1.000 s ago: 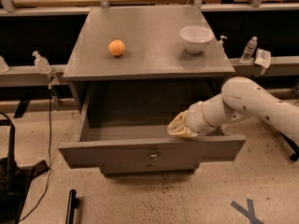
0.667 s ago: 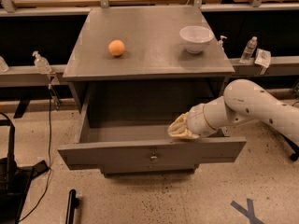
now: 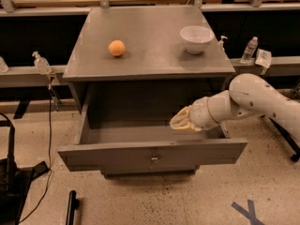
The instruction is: Open top drawer
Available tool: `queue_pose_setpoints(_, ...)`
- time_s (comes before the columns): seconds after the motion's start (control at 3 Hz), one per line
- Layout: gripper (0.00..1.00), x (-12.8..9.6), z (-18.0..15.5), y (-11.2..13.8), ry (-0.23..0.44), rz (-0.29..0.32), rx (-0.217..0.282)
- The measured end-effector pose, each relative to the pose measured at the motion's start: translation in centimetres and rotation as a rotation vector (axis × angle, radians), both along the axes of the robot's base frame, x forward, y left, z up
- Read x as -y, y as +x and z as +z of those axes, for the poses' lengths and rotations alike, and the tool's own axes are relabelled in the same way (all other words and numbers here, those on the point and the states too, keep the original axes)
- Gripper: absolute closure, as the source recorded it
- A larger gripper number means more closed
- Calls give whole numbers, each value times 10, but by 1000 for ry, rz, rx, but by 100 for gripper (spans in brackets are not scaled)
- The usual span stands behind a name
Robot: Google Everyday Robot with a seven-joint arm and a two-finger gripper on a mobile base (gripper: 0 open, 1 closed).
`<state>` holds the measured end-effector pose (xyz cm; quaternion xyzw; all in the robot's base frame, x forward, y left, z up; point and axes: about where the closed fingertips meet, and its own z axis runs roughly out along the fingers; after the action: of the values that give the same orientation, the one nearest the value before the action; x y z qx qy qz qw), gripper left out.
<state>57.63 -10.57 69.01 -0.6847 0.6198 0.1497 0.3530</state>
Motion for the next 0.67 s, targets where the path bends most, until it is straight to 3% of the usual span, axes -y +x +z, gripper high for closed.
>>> queue_pose_setpoints(0.33,100,4,7,28,39,-10,15)
queue_pose_setpoints(0.67,100,6,16,34,129,-30,52)
